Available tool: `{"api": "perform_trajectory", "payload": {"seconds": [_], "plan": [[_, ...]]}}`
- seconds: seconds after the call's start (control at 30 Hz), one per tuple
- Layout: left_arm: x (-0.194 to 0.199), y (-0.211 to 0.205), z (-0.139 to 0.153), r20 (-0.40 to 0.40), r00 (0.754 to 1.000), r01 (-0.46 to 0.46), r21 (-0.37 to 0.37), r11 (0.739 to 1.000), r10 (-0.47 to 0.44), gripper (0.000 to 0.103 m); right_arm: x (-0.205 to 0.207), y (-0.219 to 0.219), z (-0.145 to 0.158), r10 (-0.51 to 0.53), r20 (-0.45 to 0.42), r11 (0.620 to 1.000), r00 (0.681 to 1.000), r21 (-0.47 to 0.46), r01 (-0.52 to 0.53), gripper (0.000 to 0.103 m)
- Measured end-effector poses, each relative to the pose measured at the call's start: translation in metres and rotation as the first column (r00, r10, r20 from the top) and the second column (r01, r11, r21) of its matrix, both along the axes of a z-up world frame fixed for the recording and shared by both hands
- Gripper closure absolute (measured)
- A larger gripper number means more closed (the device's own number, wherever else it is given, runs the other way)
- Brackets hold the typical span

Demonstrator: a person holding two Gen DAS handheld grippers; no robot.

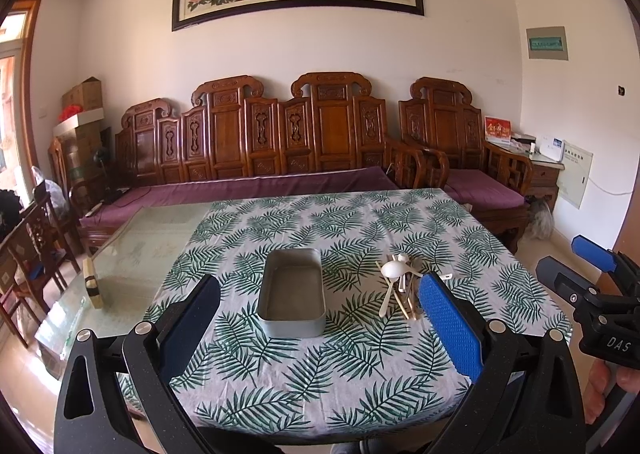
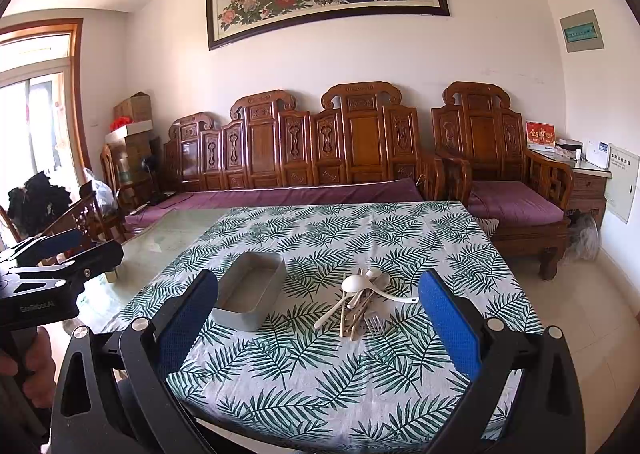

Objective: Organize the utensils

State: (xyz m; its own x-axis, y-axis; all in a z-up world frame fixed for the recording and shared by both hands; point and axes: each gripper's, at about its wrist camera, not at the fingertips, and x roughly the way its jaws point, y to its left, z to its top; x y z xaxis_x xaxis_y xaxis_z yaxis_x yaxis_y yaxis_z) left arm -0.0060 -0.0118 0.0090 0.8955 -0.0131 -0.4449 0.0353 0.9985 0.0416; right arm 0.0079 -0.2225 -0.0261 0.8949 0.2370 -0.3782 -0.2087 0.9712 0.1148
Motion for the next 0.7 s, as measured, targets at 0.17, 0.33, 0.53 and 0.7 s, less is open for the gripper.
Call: {"api": "perform_trajectory", "payload": {"seconds": [0.17, 0.33, 0.53, 0.7], "plan": [[0.001, -0.001, -0.001, -0.004, 1.000, 0.001, 0.000, 1.000, -0.001, 0.006, 0.001, -0.003, -0.001, 0.000, 0.000, 1.000, 1.000, 0.000, 0.000, 0.003], [0.006, -0.002, -0.006, -0.022, 1.000, 0.005, -0.001, 1.000, -0.005, 0.007, 0.003, 0.000, -0.002, -0.002, -0.006, 1.000, 1.000, 0.000, 0.002, 0.003], [0.023, -0.003, -0.022, -0.069, 0.997, 0.015, -0.003, 1.000, -0.015, 0.007, 0.011, -0.002, -0.015, -0.005, -0.024, 1.000, 1.000, 0.000, 0.005, 0.003], [0.046, -0.003, -0.042, -0.121, 0.992, 0.030, -0.003, 1.000, -0.030, 0.007, 0.034, -0.009, -0.028, 0.002, -0.049, 1.000, 0.999, -0.004, -0.003, 0.003]]}}
